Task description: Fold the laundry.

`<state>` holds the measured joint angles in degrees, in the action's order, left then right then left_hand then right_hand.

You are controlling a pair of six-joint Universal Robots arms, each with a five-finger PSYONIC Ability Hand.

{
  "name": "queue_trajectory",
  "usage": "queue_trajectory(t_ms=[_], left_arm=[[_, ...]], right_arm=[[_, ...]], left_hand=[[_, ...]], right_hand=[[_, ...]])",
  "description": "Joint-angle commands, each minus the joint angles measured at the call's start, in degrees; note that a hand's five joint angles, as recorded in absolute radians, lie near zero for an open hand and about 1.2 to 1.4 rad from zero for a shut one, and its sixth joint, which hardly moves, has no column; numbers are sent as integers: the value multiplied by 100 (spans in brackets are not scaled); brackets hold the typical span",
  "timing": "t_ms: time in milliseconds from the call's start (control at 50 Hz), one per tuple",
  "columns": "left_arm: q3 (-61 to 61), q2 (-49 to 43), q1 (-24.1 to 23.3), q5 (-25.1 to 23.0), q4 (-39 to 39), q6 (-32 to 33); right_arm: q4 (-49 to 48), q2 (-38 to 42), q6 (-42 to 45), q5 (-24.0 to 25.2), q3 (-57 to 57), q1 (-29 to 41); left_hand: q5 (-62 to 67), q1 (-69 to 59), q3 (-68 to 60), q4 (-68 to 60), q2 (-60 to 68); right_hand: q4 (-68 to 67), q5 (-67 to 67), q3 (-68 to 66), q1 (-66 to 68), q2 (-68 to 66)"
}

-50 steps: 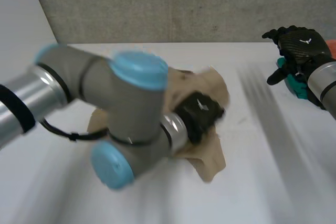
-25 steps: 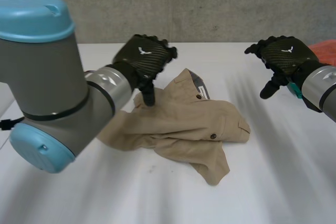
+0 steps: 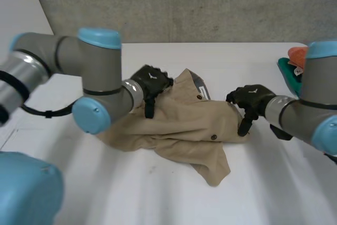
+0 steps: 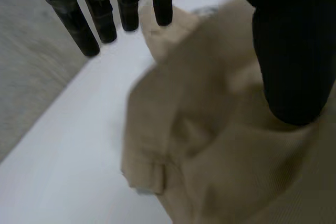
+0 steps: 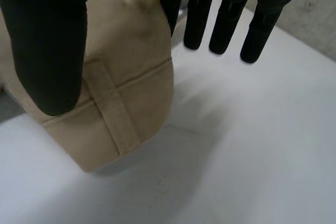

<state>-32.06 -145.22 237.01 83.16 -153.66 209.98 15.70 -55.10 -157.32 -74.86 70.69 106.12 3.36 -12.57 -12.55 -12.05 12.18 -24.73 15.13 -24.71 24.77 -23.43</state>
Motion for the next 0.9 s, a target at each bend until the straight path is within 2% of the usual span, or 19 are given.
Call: queue_trajectory(t_ms=[20,100,140,240,260,340,420,560,660,800,860,900], left_arm=[[2263,-1614,-41,182,1188,965],[3318,-1650,64,665,988,1379],[3916,-1396,161,956,330,1292],[3857,-333,319,1079,-1515,300],[3586,60,381,1062,-2118,-24],[2778,861,539,904,-3088,-422],[2101,1232,601,702,-3267,-650],[1010,1558,724,684,-3074,-1178],[-525,1769,742,649,-2837,-1495],[-2459,1796,812,605,-2810,-1416],[-3007,1796,812,517,-2801,-1355],[-3490,1805,777,377,-2766,-1232]], right_arm=[[-514,781,-386,-196,-933,243],[-1085,667,-676,-398,-1540,278],[-1734,492,-878,-530,-1865,339],[-3772,114,-1002,-1065,-2095,612],[-4559,-17,-985,-1327,-2086,690],[-5899,-281,-888,-1724,-2060,849],[-5833,-318,-809,-1638,-2182,937],[-5130,-317,-808,-1479,-2025,1025],[-4594,-309,-826,-1339,-1315,1025],[-4303,-72,-678,-944,161,955],[-4198,78,-432,-803,620,885],[-4040,140,-107,-706,998,814]], left_hand=[[6552,-6632,-6633,-6683,6671],[6664,-6743,-6745,-6795,6782],[6664,-6743,-6745,-6795,6782],[6664,-6743,-6745,-6795,6782],[6664,-6743,-6745,-6795,6782],[6664,-6743,-6745,-6795,6782],[6664,-6743,-6745,-6795,6782],[6664,-6743,-6745,-6795,6782],[6664,-6743,-6745,-6795,6782],[6632,-6712,-6714,-6763,6751],[5760,-5840,-5842,-5891,5879],[4685,-4764,-4766,-4816,4803]], right_hand=[[-5525,5485,-5527,5522,-5655],[-5527,5487,-5529,5523,-5657],[-5527,5487,-5529,5523,-5657],[-5527,5487,-5529,5523,-5657],[-5527,5487,-5529,5523,-5657],[-5527,5487,-5529,5523,-5657],[-5527,5487,-5529,5523,-5657],[-5527,5487,-5529,5523,-5657],[-5527,5487,-5529,5523,-5657],[-5527,5487,-5529,5523,-5657],[-5527,5487,-5529,5523,-5657],[-5527,5487,-5529,5523,-5657]])
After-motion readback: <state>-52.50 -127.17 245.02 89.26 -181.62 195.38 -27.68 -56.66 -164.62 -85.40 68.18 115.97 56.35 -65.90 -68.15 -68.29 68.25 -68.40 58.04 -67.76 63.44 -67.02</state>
